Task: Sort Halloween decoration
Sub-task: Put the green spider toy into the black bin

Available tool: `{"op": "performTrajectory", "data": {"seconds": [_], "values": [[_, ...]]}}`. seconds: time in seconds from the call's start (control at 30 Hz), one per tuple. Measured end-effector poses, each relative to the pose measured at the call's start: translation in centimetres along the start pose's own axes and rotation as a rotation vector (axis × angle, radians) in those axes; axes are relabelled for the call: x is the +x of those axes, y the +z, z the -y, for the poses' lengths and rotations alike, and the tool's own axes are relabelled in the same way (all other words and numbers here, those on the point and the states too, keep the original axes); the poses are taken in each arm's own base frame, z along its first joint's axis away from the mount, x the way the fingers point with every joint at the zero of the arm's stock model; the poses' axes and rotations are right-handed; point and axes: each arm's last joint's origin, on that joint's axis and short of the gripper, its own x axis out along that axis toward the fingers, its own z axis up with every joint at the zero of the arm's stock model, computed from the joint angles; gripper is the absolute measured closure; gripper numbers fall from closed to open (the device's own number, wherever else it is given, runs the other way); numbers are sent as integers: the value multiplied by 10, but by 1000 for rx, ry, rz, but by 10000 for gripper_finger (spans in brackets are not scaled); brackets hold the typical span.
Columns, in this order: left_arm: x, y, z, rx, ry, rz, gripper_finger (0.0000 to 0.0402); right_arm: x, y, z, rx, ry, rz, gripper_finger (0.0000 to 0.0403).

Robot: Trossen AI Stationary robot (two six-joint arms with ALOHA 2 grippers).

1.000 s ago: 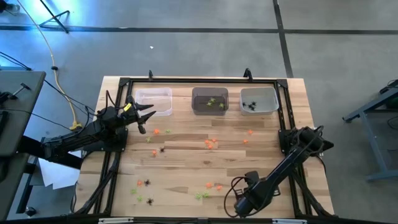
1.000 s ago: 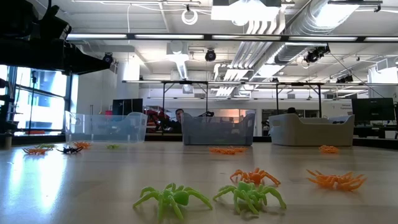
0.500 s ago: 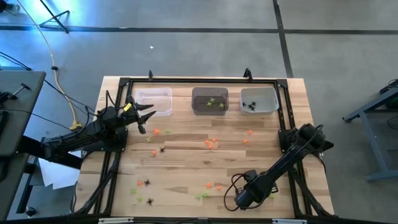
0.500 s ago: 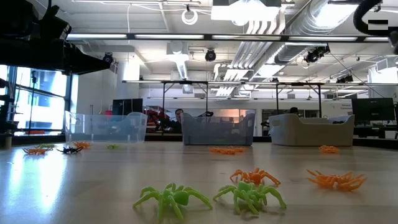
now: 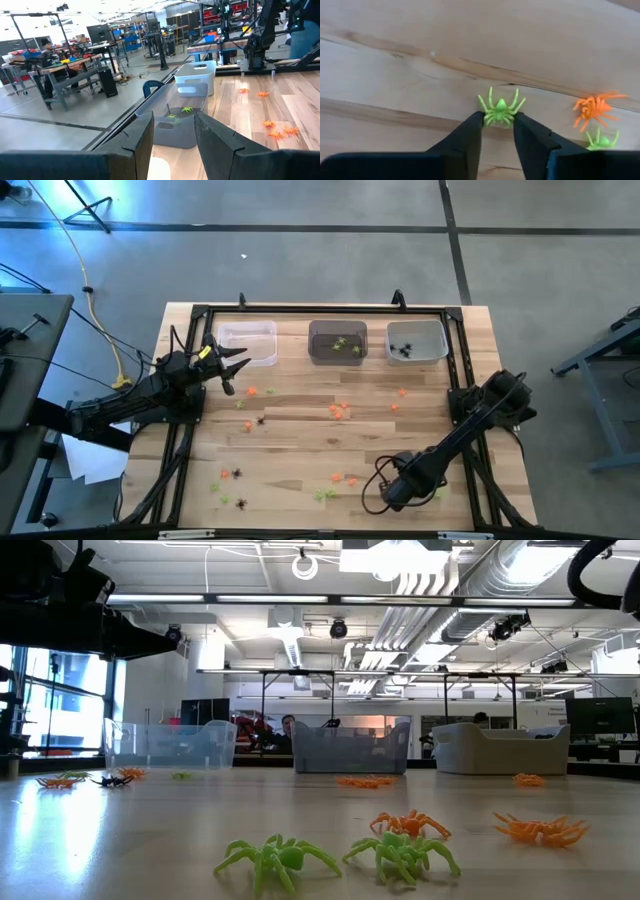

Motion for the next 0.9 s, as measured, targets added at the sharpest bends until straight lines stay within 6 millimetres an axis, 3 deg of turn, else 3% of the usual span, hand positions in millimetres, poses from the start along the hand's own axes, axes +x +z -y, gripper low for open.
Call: {"op": "performTrajectory", "data": {"seconds": [0.3,0.53,0.9], "values": [[0,0,0,0,0,0,271,-1,-1,-2,-7,21,-11,395],[0,0,0,0,0,0,271,-14,-2,1,-5,58,-8,401],[0,0,0,0,0,0,271,-52,-4,15,8,148,40,402]]}}
